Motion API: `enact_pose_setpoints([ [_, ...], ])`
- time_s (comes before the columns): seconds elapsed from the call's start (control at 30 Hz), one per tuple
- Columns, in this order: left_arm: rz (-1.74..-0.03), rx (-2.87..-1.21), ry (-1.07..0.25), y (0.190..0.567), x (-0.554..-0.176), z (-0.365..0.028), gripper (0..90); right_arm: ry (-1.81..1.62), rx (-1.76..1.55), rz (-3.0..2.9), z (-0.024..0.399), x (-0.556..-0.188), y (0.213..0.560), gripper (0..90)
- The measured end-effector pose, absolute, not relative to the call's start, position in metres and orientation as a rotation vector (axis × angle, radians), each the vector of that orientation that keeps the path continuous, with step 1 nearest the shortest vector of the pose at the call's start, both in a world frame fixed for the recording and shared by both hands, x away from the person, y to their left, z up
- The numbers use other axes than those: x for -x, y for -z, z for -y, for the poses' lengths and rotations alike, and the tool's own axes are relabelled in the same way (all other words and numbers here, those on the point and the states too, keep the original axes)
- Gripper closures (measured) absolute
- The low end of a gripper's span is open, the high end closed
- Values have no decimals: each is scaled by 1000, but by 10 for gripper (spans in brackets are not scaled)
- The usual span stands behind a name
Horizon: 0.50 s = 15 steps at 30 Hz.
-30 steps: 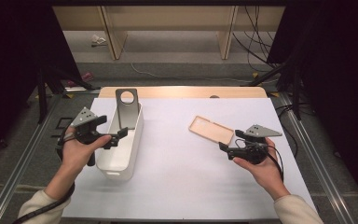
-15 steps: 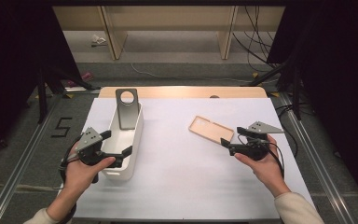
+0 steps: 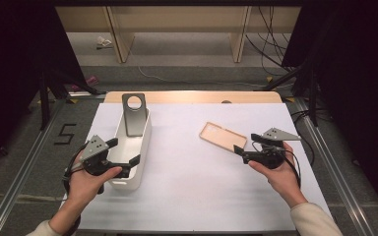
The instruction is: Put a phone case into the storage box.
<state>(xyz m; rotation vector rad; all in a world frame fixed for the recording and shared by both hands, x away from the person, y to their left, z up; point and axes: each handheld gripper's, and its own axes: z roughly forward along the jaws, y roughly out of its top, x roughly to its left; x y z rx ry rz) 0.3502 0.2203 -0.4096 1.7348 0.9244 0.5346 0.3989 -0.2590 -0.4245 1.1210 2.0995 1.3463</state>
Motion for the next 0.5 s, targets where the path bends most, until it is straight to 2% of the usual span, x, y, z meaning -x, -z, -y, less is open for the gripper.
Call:
enact_pose_setpoints([
  [0.2,-926,-1731,-525,411,-351,-219,0,-1340,-1122,-2100,260,-405,425,170],
  [0.27,-927,-1732,-523,412,-350,-219,0,-1334,-1114,-2117,261,-408,425,211],
  [0.37,-934,-1731,-519,413,-351,-219,0,-1304,-1112,-2135,262,-413,426,367],
  [0.5,-936,-1734,-519,412,-350,-217,0,-1171,-1115,-2223,260,-423,428,713],
])
